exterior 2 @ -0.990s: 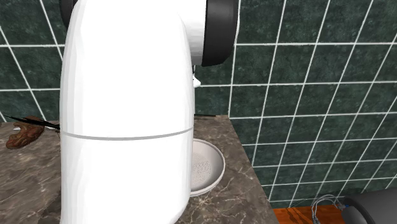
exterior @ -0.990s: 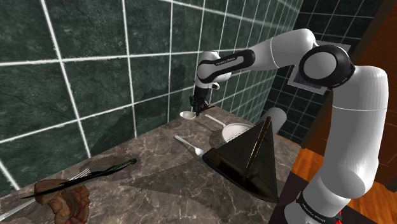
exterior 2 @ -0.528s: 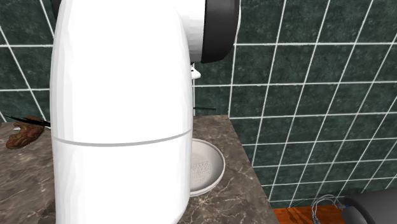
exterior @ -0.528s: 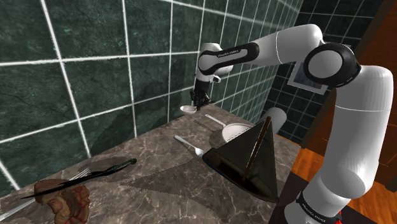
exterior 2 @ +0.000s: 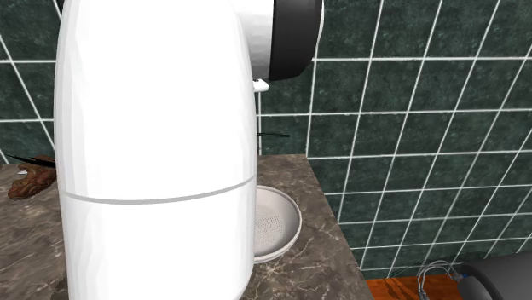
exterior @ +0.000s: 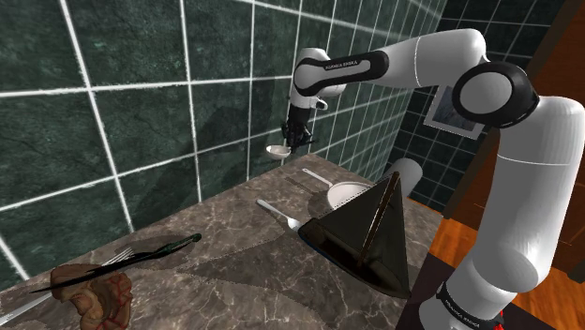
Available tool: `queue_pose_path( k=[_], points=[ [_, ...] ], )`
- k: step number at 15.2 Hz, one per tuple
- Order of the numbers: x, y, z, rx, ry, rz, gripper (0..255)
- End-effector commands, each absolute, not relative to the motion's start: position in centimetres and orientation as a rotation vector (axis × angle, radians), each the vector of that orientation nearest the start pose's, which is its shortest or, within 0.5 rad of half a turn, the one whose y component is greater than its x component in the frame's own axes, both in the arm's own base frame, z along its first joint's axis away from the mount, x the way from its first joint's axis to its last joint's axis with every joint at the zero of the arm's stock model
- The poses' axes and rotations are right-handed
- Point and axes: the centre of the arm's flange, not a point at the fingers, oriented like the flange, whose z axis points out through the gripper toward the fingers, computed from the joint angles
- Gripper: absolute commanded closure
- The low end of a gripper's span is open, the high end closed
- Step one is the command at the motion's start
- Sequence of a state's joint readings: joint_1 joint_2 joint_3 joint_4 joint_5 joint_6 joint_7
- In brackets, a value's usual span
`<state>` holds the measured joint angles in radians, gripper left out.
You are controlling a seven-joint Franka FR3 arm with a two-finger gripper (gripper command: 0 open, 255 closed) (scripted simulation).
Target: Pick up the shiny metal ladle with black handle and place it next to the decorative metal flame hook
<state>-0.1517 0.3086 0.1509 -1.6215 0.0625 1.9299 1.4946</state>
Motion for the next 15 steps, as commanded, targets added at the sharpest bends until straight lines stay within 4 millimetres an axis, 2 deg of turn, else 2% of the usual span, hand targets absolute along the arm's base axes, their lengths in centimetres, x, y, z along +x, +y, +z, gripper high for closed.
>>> queue_pose_path(
  k=[1,14,15],
  points=[
    [65.1,-0.7,45.7,-2.214,2.114,0.105,255],
    [65.1,-0.7,52.6,-2.214,2.114,0.105,255],
    [65.0,-0.7,52.6,-2.214,2.114,0.105,255]
  ],
)
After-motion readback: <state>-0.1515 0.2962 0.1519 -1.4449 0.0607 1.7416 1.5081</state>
